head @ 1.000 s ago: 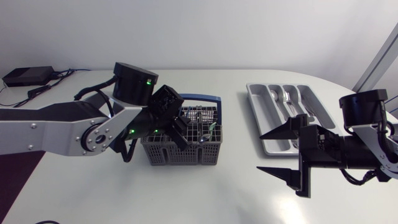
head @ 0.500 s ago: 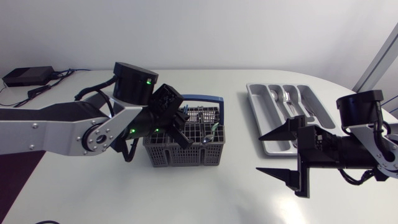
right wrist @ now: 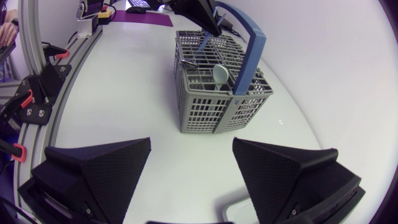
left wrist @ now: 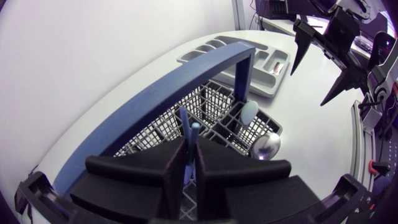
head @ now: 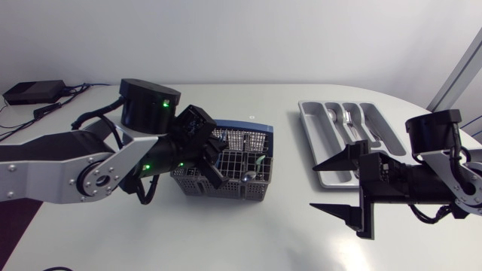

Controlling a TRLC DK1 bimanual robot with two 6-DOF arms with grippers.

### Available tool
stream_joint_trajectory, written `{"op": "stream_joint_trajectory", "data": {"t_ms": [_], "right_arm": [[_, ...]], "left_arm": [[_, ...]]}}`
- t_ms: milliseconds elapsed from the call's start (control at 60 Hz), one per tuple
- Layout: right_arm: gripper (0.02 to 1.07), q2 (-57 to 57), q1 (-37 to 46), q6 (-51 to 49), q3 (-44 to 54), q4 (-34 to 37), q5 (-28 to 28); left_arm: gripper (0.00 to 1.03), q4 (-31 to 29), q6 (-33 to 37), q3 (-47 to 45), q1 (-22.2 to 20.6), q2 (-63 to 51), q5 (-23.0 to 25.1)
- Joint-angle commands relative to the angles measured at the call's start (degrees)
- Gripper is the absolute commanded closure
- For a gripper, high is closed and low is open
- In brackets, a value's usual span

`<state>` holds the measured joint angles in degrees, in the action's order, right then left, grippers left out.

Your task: Unload the cutlery basket into the drawer organizer.

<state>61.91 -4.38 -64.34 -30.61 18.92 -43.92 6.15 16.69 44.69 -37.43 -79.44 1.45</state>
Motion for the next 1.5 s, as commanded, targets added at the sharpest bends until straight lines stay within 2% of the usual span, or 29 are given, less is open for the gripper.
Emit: {"op": "stream_joint_trajectory", "data": {"t_ms": [0,133,167,267,433,517,717,867,1150,1350,1483], "right_arm": [[0.12,0.8,-0.3,0.6,0.1,0.0,-0.7],[0.12,0.8,-0.7,1.2,0.1,0.0,-0.7],[0.12,0.6,-0.9,1.3,0.2,0.0,-0.7],[0.12,0.3,-1.0,1.5,0.3,0.1,-0.7],[0.12,0.0,-1.0,1.6,0.6,0.2,-0.6],[0.12,0.1,-1.0,1.6,0.7,0.1,-0.6],[0.12,0.6,-1.0,1.4,0.8,-0.4,-0.6],[0.12,1.0,-1.0,1.3,0.6,-0.5,-0.6],[0.12,1.9,-0.9,0.9,0.4,-0.5,-0.6],[0.12,2.5,-0.5,0.2,0.6,-0.5,-0.6],[0.12,2.6,-0.5,0.0,0.5,-0.5,-0.6]], "left_arm": [[0.9,1.5,3.0,-2.1,-0.1,1.4,-0.3],[0.89,2.5,3.0,-2.1,-0.1,0.2,-0.3],[0.86,2.9,3.1,-2.1,-0.1,0.0,-0.3],[0.7,3.0,3.3,-1.5,0.0,-0.8,-0.3],[0.24,2.2,3.4,-1.0,0.3,-0.6,-0.3],[0.19,1.7,3.4,-1.0,0.3,0.4,-0.4],[0.19,0.6,3.4,-1.6,3.9,3.3,2.7],[0.2,2.1,4.3,-2.8,5.0,3.1,2.9],[0.44,5.2,8.4,-4.1,4.3,3.9,4.1],[0.48,6.1,12.2,-5.5,3.9,5.7,7.4],[0.6,6.1,12.7,-6.5,3.1,6.6,8.0]]}}
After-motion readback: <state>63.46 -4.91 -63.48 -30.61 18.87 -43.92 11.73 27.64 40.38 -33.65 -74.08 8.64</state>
